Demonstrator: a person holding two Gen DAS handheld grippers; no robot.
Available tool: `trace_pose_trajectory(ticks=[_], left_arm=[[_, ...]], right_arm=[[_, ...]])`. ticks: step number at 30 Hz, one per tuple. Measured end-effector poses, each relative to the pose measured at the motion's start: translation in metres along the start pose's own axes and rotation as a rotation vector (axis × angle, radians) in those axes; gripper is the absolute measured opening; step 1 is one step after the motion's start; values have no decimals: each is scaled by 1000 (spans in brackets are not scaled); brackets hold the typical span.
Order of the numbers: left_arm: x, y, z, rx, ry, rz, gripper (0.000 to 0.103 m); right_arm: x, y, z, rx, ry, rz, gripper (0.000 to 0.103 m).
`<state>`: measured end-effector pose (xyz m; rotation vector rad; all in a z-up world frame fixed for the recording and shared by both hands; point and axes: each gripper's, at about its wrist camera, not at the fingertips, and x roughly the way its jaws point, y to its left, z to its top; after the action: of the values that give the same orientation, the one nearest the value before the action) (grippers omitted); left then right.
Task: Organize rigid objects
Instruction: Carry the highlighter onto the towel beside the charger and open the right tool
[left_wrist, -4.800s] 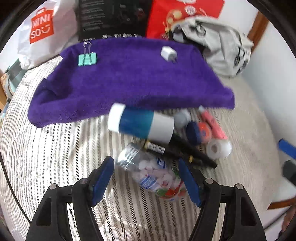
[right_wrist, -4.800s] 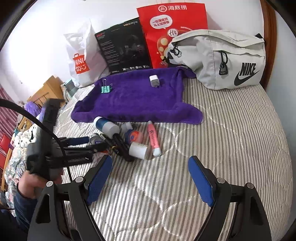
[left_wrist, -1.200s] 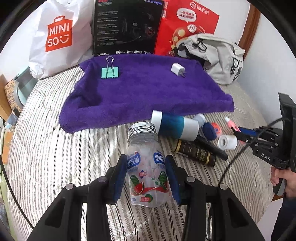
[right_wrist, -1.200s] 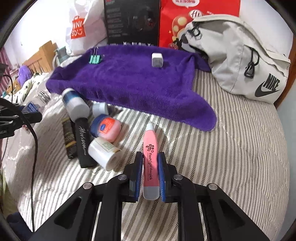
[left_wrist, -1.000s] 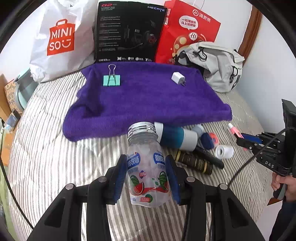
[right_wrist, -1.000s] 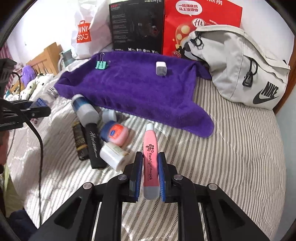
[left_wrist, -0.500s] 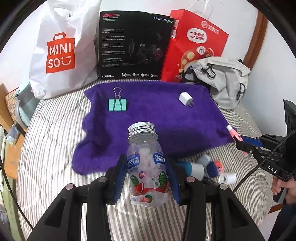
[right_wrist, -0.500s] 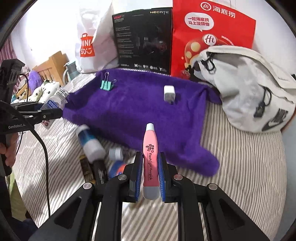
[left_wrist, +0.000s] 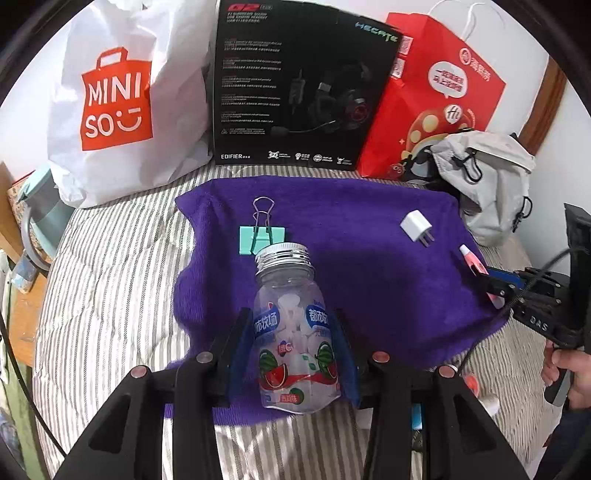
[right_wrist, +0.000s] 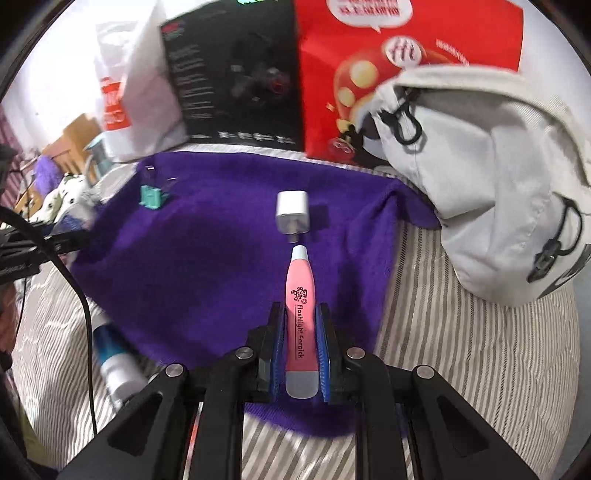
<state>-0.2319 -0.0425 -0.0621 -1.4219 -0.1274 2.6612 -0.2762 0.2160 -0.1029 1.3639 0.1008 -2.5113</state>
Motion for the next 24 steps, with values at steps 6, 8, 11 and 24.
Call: trace_pose_trajectory(ticks=[6, 8, 11, 24], left_arm=[[17, 10, 3, -12, 24, -1, 40], [22, 13, 4, -20, 30, 0, 40], [28, 15, 4, -25, 41, 1, 40], [50, 8, 11, 6, 74, 30, 40]], right_arm=[[36, -3, 17, 33, 26, -55, 16], [45, -3, 19, 35, 33, -84, 16], [54, -3, 22, 32, 37, -108, 16], [44, -1, 31, 12, 54, -109, 32]])
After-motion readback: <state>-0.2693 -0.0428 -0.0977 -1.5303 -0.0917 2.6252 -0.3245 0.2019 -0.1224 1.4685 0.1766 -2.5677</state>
